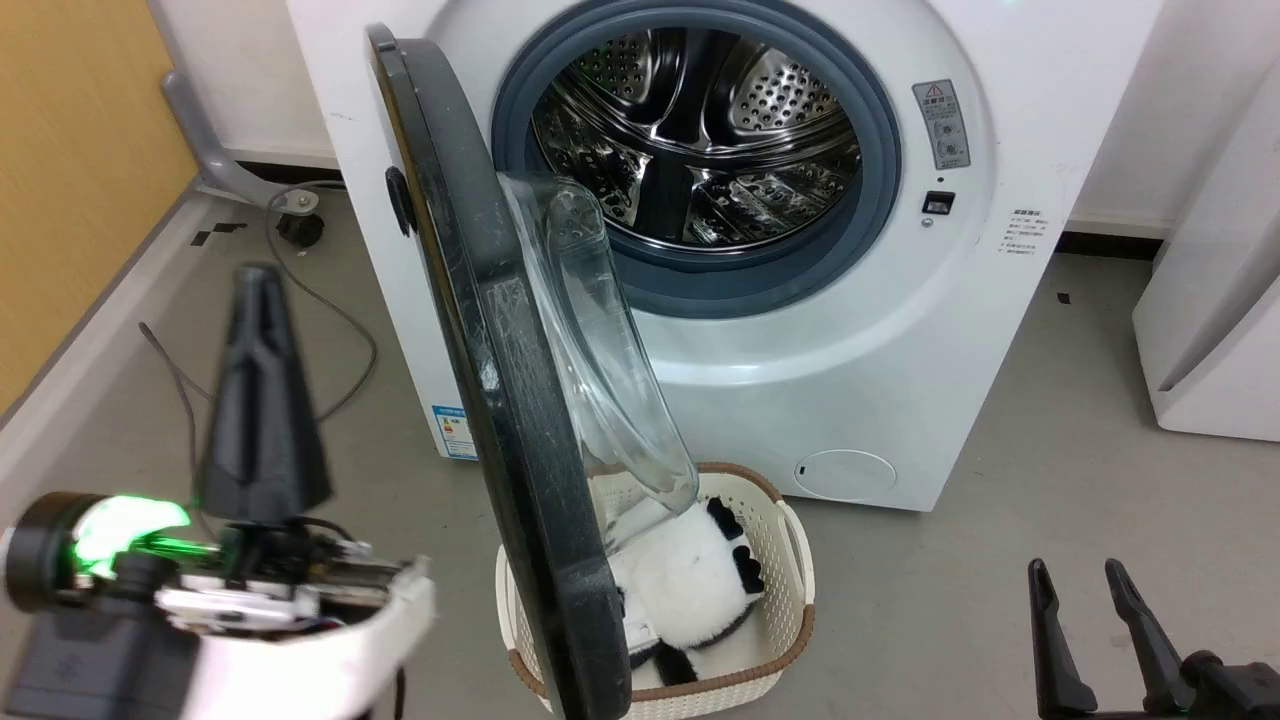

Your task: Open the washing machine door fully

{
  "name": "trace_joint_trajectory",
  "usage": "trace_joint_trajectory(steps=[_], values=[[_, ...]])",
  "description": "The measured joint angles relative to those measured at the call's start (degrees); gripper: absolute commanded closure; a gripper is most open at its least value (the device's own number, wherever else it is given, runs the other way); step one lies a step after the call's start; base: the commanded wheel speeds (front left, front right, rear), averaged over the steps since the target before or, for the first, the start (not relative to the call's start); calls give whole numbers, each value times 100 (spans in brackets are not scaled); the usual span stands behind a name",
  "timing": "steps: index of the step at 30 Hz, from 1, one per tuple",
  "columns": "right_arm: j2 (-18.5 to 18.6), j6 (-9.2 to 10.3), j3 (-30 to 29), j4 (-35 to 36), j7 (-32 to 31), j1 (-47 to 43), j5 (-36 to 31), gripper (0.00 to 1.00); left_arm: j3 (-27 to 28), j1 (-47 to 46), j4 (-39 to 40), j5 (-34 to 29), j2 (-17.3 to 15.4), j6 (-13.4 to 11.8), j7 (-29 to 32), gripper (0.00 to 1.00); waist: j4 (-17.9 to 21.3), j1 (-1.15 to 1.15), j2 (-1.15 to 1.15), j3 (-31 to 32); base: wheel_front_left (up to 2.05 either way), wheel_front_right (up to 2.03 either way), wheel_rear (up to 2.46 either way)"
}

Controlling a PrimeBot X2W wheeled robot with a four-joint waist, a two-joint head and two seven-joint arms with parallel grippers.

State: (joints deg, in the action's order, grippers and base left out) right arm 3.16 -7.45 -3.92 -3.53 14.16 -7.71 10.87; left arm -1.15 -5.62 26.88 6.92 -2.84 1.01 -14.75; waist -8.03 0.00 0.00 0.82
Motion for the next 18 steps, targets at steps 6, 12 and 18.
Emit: trace_joint_trajectory(steps=[6, 12, 18], values=[[0, 0, -1, -9, 1, -2, 3, 0, -644, 99, 271, -167, -9, 181, 225, 100, -32, 0, 0, -21, 0, 0, 0], [-1, 0, 37, -20, 7, -1, 23, 0, -1330, 249, 333, -83, -25, 389, 949, 100, -127, 0, 0, -73, 0, 0, 0], [-1, 0, 44, -75, 8, 2, 29, 0, -1884, 644, -4, 66, -33, 458, 1546, 100, -201, 0, 0, -104, 0, 0, 0]])
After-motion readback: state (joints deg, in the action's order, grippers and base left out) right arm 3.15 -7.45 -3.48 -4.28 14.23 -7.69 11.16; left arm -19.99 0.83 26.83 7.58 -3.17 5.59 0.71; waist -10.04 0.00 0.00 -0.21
